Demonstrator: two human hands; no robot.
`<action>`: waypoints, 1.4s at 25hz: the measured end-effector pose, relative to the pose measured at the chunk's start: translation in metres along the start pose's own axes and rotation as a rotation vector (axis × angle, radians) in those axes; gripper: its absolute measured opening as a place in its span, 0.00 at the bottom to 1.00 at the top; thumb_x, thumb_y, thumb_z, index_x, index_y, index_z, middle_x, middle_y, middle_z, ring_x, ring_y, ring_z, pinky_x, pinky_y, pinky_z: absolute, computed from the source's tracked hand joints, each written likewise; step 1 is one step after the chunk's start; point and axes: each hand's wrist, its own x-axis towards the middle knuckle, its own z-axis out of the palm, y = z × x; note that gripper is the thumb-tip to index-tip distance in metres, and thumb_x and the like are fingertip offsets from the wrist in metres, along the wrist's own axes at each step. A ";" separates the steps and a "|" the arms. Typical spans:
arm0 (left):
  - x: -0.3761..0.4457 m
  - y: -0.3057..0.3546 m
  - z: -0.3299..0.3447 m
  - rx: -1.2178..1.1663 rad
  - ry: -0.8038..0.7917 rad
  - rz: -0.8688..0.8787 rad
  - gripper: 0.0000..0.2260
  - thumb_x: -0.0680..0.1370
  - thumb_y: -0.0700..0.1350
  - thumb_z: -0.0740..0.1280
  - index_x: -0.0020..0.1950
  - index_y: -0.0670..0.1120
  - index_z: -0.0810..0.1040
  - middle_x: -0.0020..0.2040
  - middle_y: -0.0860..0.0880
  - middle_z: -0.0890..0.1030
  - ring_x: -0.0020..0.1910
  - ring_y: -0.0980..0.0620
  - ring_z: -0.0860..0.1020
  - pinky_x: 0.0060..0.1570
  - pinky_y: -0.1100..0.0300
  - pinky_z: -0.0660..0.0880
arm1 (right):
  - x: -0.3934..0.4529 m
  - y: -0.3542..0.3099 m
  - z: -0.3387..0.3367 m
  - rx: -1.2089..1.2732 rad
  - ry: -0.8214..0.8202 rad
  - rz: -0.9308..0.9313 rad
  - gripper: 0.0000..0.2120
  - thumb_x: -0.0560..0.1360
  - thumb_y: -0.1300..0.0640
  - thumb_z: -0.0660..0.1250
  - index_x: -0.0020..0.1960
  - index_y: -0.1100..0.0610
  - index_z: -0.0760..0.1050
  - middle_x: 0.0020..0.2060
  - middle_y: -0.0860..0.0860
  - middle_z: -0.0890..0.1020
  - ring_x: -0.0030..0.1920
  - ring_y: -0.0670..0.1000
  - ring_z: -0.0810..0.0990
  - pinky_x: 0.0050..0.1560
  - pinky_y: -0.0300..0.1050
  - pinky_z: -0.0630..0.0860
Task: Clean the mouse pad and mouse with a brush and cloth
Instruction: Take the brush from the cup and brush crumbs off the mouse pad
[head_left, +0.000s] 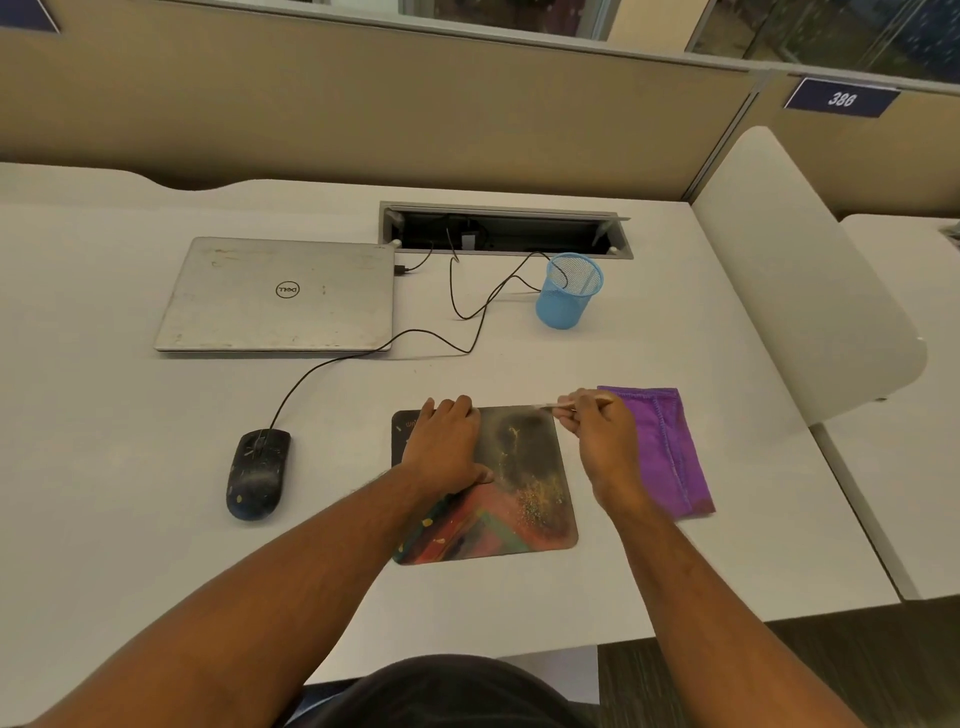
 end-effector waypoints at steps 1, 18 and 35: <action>0.000 0.001 0.000 0.004 -0.003 0.001 0.37 0.69 0.67 0.72 0.70 0.46 0.70 0.66 0.48 0.72 0.65 0.47 0.70 0.74 0.44 0.59 | 0.000 0.000 0.006 0.003 -0.015 0.031 0.12 0.84 0.54 0.62 0.53 0.60 0.81 0.47 0.53 0.87 0.50 0.52 0.87 0.55 0.49 0.83; 0.000 -0.004 0.002 -0.001 -0.022 0.032 0.41 0.69 0.66 0.71 0.74 0.45 0.67 0.68 0.48 0.70 0.67 0.47 0.68 0.75 0.43 0.57 | -0.017 0.010 0.015 -0.288 -0.338 0.002 0.13 0.83 0.55 0.61 0.45 0.56 0.81 0.38 0.50 0.88 0.39 0.49 0.87 0.43 0.44 0.83; 0.000 -0.003 0.000 0.001 -0.016 0.038 0.40 0.70 0.66 0.71 0.75 0.45 0.67 0.68 0.48 0.70 0.67 0.47 0.69 0.76 0.43 0.53 | -0.024 0.005 -0.005 -0.276 -0.320 -0.150 0.09 0.83 0.52 0.61 0.49 0.54 0.78 0.42 0.43 0.87 0.43 0.44 0.87 0.44 0.38 0.81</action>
